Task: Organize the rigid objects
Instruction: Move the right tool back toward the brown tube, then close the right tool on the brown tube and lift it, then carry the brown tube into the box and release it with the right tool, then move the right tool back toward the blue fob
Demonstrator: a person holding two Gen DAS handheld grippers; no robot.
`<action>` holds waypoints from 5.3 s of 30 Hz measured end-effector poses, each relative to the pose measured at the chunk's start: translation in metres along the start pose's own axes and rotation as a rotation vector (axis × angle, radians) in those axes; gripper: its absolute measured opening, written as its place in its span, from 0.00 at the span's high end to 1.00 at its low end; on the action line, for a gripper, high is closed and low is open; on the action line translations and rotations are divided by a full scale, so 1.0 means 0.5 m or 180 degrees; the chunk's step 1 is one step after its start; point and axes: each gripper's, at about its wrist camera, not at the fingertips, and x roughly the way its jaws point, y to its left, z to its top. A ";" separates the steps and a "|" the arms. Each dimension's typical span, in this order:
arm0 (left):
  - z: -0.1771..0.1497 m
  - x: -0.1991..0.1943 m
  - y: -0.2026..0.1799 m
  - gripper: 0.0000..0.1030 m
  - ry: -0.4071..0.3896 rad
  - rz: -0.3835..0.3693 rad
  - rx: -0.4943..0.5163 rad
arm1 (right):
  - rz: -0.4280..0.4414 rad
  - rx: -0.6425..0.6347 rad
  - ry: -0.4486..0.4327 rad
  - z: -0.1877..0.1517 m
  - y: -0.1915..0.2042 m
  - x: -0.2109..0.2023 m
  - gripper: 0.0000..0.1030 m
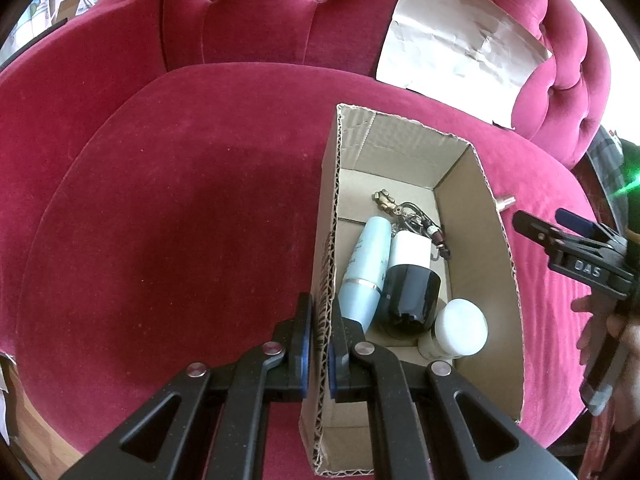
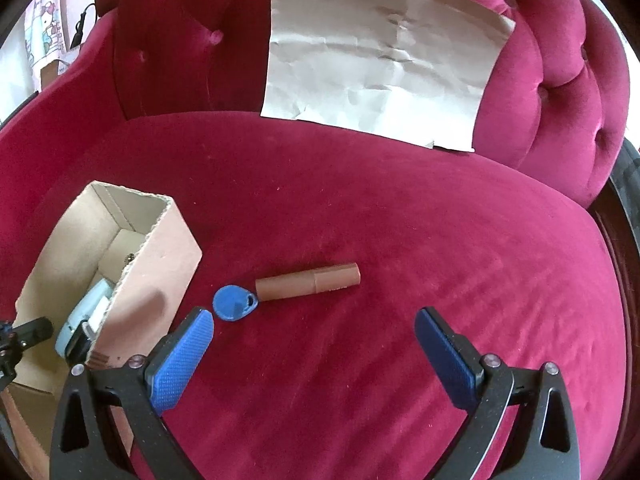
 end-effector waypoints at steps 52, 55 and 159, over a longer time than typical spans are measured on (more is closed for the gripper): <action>0.002 -0.001 -0.004 0.94 -0.0001 0.0015 -0.0006 | 0.0098 -0.0074 0.0051 0.045 0.007 0.022 0.26; 0.002 -0.001 -0.004 0.94 0.0000 0.0014 -0.0007 | 0.0107 -0.0121 -0.0013 0.053 0.014 -0.001 0.26; 0.007 0.003 -0.001 0.94 -0.0007 0.0023 -0.0018 | 0.0043 -0.0142 -0.0303 -0.052 0.030 -0.076 0.00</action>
